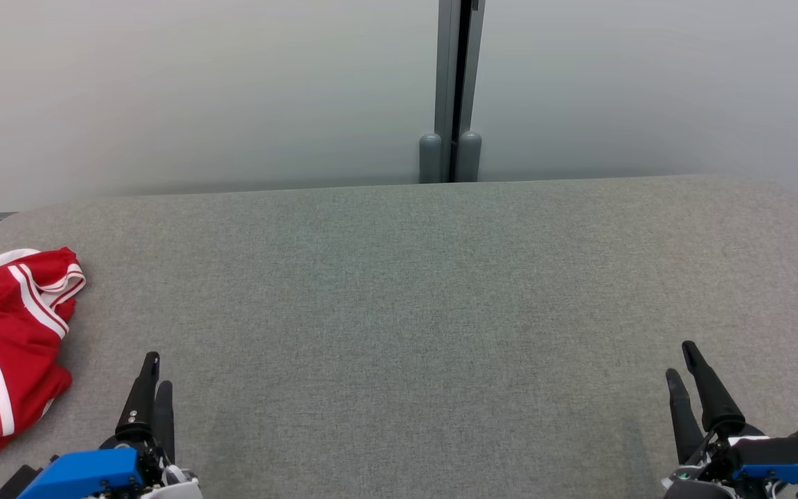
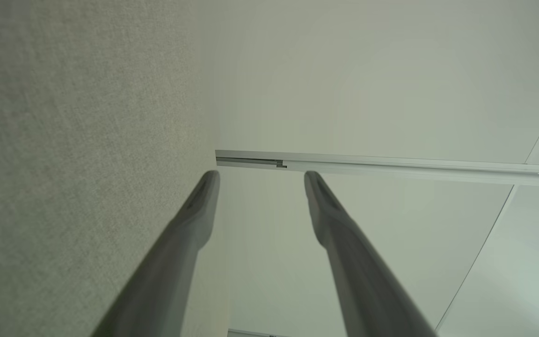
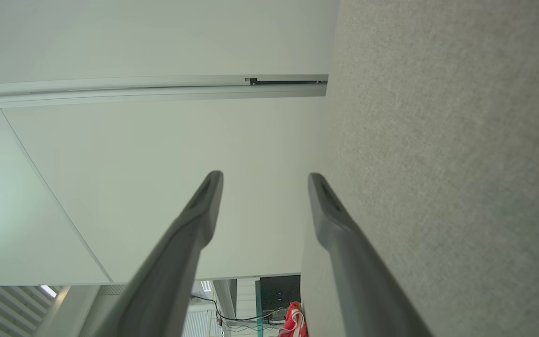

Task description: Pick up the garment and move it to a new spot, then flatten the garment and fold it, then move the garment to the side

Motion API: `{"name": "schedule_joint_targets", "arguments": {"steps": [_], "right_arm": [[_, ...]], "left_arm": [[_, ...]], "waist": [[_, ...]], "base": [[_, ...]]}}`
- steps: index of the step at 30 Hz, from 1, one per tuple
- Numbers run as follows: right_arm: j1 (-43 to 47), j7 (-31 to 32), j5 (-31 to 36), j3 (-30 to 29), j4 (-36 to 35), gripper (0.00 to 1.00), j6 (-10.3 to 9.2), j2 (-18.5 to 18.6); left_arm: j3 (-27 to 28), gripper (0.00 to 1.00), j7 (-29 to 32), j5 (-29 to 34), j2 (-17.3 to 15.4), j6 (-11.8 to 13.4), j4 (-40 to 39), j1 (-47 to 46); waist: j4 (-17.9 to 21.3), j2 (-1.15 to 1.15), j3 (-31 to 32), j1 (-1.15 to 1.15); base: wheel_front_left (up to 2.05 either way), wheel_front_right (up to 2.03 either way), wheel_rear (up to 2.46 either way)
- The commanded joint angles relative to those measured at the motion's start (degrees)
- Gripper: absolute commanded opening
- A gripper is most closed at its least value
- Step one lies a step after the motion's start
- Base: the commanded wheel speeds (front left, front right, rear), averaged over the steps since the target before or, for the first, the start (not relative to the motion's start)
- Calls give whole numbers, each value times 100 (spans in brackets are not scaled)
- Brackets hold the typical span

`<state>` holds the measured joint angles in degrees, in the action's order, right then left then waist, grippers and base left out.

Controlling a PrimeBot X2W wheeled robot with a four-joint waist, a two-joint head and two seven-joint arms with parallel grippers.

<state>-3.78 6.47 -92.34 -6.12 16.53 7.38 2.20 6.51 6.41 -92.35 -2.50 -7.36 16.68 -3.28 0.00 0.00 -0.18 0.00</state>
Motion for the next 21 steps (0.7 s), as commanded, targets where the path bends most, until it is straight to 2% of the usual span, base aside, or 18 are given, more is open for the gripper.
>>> {"name": "schedule_joint_targets", "arguments": {"steps": [1, 10, 21], "right_arm": [[-33, -38, 1, 34, -44, 100, 0, 5], [-51, -302, 189, 260, -79, 100, 2, 14], [-86, -586, 990, 357, -7, 100, 4, 24]], "left_arm": [[-24, 100, -36, 12, -9, 1, -47, -40], [-169, 100, -299, 312, -15, 39, -121, -18], [-420, 100, -582, 1390, -25, 177, -166, 14]], "waist": [[0, 0, 0, 0], [0, 0, -1, 0], [-4, 0, -14, 0]], "base": [[0, 0, 0], [0, 0, 0], [0, 0, 0]]}}
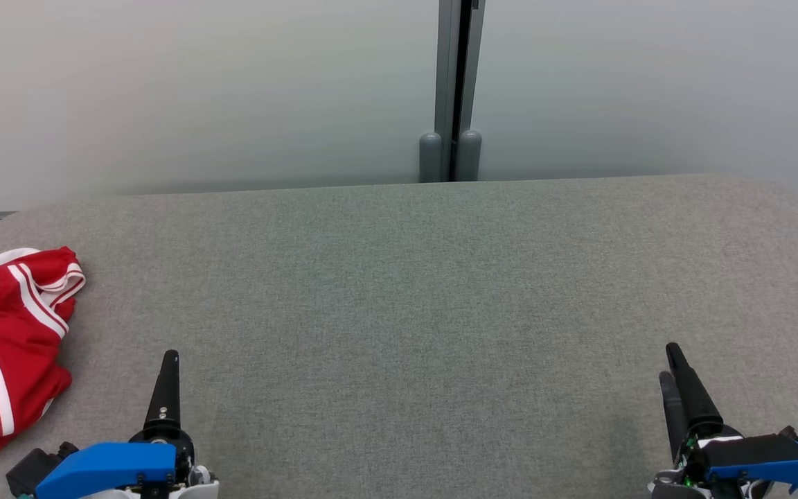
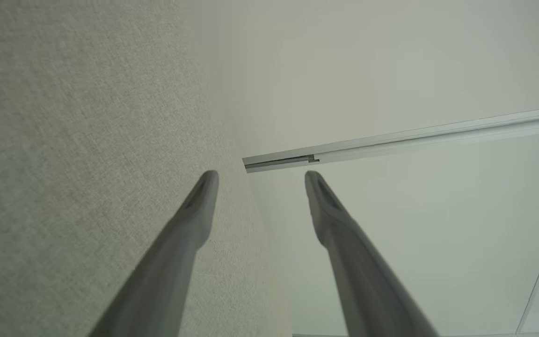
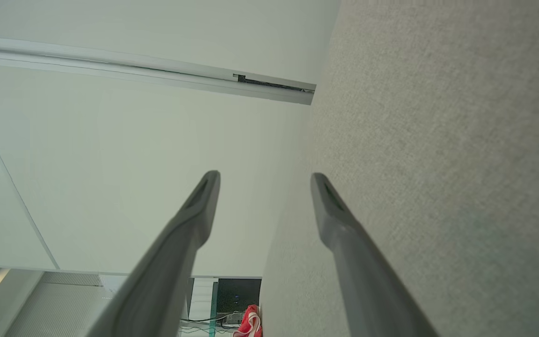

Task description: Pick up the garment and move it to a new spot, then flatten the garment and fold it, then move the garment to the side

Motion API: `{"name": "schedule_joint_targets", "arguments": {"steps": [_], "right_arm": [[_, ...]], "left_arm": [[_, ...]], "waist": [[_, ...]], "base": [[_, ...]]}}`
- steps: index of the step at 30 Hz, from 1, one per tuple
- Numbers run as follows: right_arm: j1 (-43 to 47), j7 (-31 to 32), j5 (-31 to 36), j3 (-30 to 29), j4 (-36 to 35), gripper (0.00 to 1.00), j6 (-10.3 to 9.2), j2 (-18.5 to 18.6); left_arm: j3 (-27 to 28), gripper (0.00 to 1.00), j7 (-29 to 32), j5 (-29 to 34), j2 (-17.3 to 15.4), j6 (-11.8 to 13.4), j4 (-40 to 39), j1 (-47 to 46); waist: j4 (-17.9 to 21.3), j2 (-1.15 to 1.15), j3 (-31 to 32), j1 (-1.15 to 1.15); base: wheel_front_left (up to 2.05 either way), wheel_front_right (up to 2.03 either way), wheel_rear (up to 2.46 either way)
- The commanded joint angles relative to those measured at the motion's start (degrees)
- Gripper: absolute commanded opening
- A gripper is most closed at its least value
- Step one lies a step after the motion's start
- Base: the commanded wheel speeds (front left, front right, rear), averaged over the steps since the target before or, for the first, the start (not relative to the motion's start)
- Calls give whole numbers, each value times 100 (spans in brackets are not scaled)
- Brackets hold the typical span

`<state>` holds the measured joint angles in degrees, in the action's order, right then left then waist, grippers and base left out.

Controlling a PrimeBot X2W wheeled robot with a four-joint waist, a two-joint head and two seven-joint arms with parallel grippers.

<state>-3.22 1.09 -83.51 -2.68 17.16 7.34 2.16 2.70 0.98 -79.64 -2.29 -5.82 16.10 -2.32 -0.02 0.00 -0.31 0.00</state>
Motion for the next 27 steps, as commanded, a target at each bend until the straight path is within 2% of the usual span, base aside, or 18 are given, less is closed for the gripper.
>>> {"name": "schedule_joint_targets", "arguments": {"steps": [1, 16, 27], "right_arm": [[-148, -73, 224, 14, -63, 100, 7, 30], [-104, -427, 2259, 58, -162, 100, 10, 44], [-73, -635, 3185, 41, -145, 100, 12, 53]], "left_arm": [[-60, 100, -64, 215, -47, 32, -107, -79], [-443, 100, -417, 1959, -176, 291, -112, -24], [-718, 100, -630, 2991, -311, 440, -156, 8]], "waist": [[-2, 0, -2, 0], [-21, 0, 20, 0], [-27, 0, 38, 0]], "base": [[0, 0, 0], [0, 0, 0], [0, 0, 0]]}}
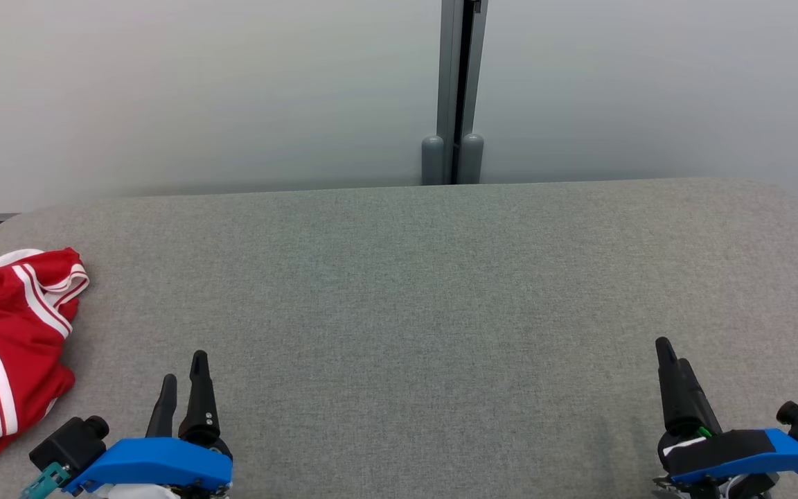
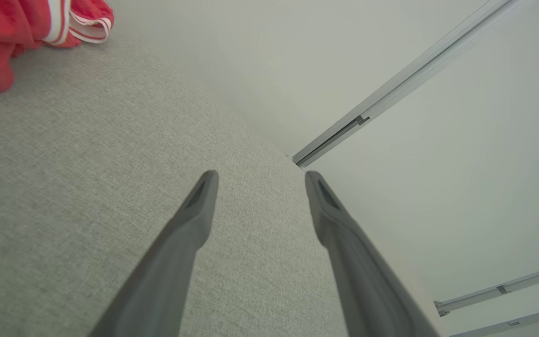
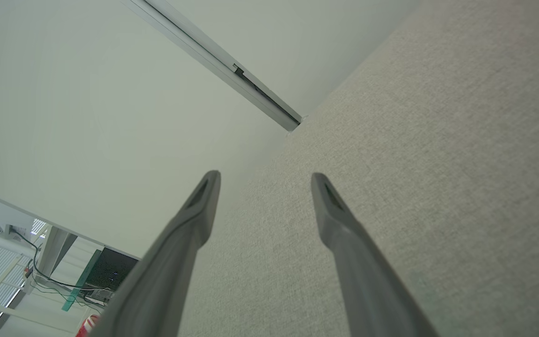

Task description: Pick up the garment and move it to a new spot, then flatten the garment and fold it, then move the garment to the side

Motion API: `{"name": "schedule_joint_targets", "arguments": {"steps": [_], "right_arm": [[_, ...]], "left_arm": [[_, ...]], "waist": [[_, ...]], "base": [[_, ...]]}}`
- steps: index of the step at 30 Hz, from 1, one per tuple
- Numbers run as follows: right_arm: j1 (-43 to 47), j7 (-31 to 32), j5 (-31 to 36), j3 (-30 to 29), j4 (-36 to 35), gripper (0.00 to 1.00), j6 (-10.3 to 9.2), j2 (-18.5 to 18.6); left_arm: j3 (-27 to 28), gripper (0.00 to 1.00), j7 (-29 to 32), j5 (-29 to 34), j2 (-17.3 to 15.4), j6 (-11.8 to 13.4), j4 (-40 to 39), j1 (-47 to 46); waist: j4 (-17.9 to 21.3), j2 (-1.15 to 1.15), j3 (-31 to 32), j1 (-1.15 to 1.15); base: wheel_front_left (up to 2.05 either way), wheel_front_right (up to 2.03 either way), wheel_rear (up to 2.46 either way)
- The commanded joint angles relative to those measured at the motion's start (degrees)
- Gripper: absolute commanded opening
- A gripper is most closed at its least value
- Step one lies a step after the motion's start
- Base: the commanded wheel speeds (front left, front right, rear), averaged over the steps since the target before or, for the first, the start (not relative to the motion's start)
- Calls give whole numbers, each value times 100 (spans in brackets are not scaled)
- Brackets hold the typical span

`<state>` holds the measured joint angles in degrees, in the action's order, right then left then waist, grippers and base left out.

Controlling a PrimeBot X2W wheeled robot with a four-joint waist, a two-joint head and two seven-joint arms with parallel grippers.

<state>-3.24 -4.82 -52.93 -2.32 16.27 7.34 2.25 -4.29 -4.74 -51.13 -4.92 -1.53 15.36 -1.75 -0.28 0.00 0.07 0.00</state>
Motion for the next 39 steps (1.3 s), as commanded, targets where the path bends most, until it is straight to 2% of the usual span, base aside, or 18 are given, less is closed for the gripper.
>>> {"name": "schedule_joint_targets", "arguments": {"steps": [1, 32, 39], "right_arm": [[-72, -44, 126, 6, -56, 100, 12, 44], [-91, -535, 1930, 228, 108, 100, 15, 64], [-110, -628, 2263, 240, 120, 100, 16, 69]], "left_arm": [[-19, 100, -57, 140, -48, 12, -82, -49], [-341, 100, -545, 2000, -180, 192, -171, 75], [-419, 100, -634, 2328, -218, 168, -106, 86]], "waist": [[-1, 0, 0, 0], [-32, 0, -22, 0], [-43, 0, -34, 0]], "base": [[0, 0, 0], [0, 0, 0], [0, 0, 0]]}}
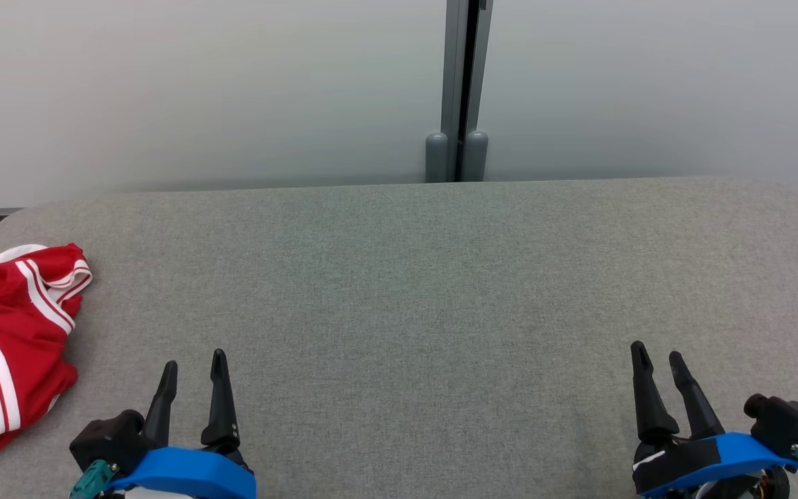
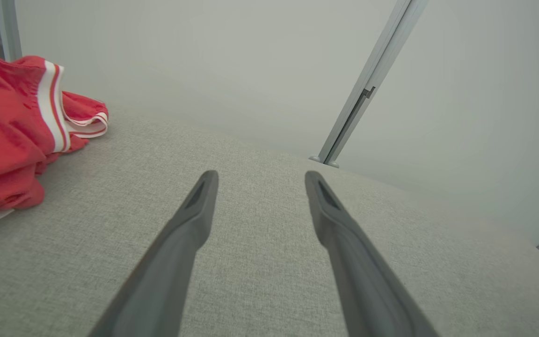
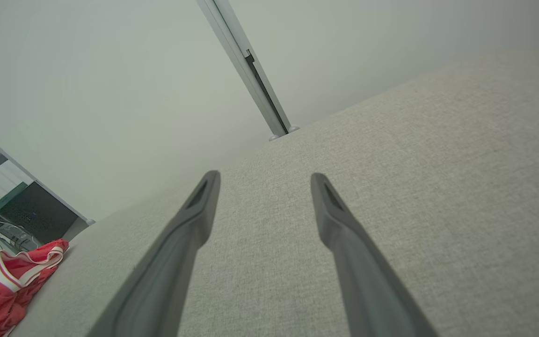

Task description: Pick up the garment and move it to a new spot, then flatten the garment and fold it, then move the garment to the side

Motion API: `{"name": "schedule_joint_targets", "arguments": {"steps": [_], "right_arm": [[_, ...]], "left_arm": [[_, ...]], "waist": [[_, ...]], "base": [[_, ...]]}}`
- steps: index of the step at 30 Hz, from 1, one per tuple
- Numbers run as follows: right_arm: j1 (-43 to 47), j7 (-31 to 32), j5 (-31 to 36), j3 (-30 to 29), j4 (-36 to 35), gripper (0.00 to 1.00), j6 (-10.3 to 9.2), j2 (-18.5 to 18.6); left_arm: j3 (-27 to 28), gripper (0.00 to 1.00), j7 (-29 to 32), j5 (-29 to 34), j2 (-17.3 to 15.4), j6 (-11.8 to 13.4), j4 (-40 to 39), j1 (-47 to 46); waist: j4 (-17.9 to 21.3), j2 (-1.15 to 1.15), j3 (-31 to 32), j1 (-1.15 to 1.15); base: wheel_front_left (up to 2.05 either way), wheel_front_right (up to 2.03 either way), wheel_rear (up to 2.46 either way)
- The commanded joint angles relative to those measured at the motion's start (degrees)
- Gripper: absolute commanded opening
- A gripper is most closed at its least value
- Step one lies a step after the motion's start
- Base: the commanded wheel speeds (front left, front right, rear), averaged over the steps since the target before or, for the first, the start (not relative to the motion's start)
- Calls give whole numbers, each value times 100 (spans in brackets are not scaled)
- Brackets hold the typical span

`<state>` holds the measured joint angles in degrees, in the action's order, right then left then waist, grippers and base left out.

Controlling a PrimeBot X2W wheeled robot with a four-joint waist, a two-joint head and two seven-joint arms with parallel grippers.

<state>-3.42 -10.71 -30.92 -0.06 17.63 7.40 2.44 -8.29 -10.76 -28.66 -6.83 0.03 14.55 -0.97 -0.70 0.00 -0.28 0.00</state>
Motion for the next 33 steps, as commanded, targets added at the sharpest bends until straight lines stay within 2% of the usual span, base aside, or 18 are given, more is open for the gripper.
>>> {"name": "schedule_joint_targets", "arguments": {"steps": [1, 8, 33], "right_arm": [[-90, -56, 111, 15, -8, 100, 11, 50], [-101, -137, 439, 55, 101, 100, 12, 53], [-93, -422, 1409, 82, 226, 100, 15, 62]], "left_arm": [[-35, 100, -49, 122, -30, 16, -8, 12], [-111, 100, -120, 350, -82, -9, 124, -10], [-263, 100, -183, 963, -113, 243, 131, 96]], "waist": [[-3, 0, 2, 0], [-5, 0, 10, 0], [-40, 0, 85, 0]], "base": [[0, 0, 0], [0, 0, 0], [0, 0, 0]]}}
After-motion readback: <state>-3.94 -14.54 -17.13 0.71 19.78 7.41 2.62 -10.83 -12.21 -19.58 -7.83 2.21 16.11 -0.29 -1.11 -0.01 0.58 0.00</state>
